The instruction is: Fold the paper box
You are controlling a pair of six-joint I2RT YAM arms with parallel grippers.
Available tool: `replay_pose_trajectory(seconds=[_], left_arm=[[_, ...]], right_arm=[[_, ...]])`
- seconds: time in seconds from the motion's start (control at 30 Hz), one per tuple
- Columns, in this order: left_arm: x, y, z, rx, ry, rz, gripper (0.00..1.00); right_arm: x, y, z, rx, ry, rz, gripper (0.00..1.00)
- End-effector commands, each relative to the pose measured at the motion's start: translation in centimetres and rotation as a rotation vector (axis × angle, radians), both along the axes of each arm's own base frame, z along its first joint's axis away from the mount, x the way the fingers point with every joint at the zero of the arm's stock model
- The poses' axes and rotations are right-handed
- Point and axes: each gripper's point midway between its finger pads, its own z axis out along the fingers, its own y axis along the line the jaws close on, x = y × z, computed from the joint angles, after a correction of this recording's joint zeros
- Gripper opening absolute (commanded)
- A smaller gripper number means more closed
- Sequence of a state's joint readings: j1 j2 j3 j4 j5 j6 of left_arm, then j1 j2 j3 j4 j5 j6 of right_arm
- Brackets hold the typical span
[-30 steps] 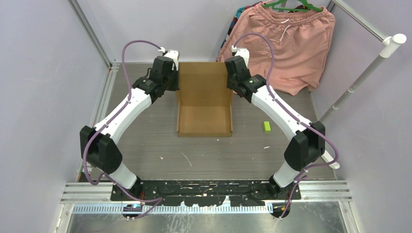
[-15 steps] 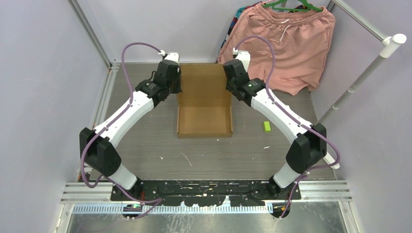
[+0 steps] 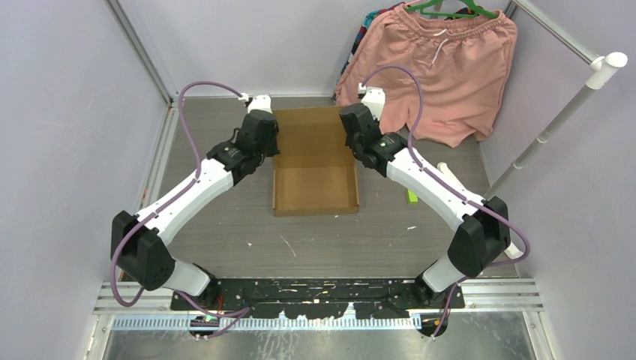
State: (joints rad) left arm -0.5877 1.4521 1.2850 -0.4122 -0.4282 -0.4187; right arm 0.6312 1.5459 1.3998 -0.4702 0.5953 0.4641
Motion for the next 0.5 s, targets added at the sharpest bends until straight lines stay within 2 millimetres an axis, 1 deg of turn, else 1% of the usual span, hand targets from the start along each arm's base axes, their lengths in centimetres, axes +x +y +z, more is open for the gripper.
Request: replay_pose_trajectory(seconds=[0.0, 0.23, 0.47], left_arm=[[0.1, -1.4, 2.3, -0.090, -0.076, -0.005, 0.11], [-0.5, -2.0, 0.9, -0.089, -0.062, -0.015, 0.11], [-0.9, -1.9, -0.1, -0.086, -0.049, -0.017, 0.11]], right_arm=[[-0.2, 1.1, 2.7, 0.128, -0.095, -0.020, 0.01], [-0.7, 1.0, 2.3, 0.157, -0.099, -0.037, 0.01], [-0.8, 1.4, 2.1, 0.203, -0.098, -0.039, 0.01]])
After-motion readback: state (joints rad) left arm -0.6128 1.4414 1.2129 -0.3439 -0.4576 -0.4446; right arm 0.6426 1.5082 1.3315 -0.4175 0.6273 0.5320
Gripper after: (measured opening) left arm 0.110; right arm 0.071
